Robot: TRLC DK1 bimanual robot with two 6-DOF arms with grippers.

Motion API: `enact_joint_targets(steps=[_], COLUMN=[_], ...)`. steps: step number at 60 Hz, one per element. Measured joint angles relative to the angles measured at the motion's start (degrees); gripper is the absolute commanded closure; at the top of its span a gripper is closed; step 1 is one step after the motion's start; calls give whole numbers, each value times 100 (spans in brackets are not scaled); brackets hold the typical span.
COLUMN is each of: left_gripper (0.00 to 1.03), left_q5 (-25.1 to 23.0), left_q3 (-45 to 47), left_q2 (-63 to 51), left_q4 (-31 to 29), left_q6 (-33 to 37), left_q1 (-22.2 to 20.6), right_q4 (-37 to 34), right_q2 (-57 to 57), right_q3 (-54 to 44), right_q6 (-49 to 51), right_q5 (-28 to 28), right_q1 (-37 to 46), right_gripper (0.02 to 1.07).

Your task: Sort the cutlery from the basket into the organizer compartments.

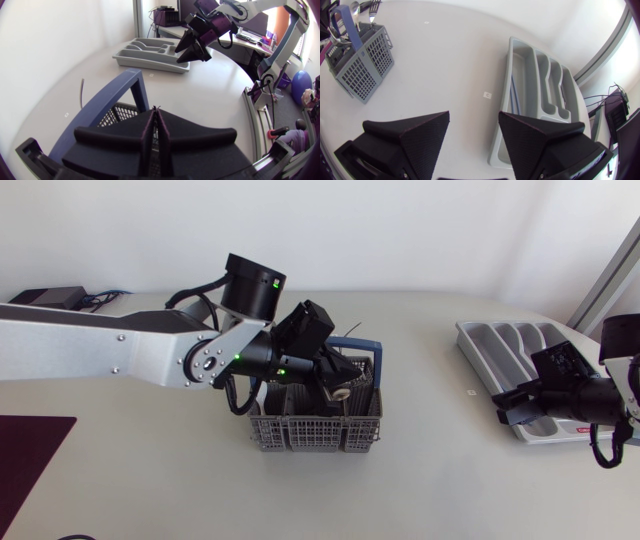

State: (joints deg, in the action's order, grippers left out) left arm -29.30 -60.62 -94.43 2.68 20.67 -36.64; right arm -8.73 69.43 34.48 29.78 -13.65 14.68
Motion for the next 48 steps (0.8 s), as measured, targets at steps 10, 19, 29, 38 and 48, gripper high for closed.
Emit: enact_joint_targets(steps=[10, 19, 29, 38, 48], left_gripper=[100, 100, 100, 100, 100], left_q5=[-208, -205, -306, -348, -389], left_q3=[-15, -15, -15, -15, -15], left_q2=[70, 186, 455, 748, 1086], left_q4=[-160, -337, -546, -664, -848], left_q6=[-127, -295, -448, -562, -614], left_q1=[98, 146, 166, 166, 190], right_q4=[0, 2, -2, -2, -7], right_q2=[0, -72, -179, -249, -304], right_q3=[0, -48, -107, -125, -136], right_q6=[0, 0, -2, -2, -2], right_q5=[22, 87, 149, 177, 192], right_q1=[-9, -96, -173, -223, -264], right_gripper=[35, 35, 35, 35, 35])
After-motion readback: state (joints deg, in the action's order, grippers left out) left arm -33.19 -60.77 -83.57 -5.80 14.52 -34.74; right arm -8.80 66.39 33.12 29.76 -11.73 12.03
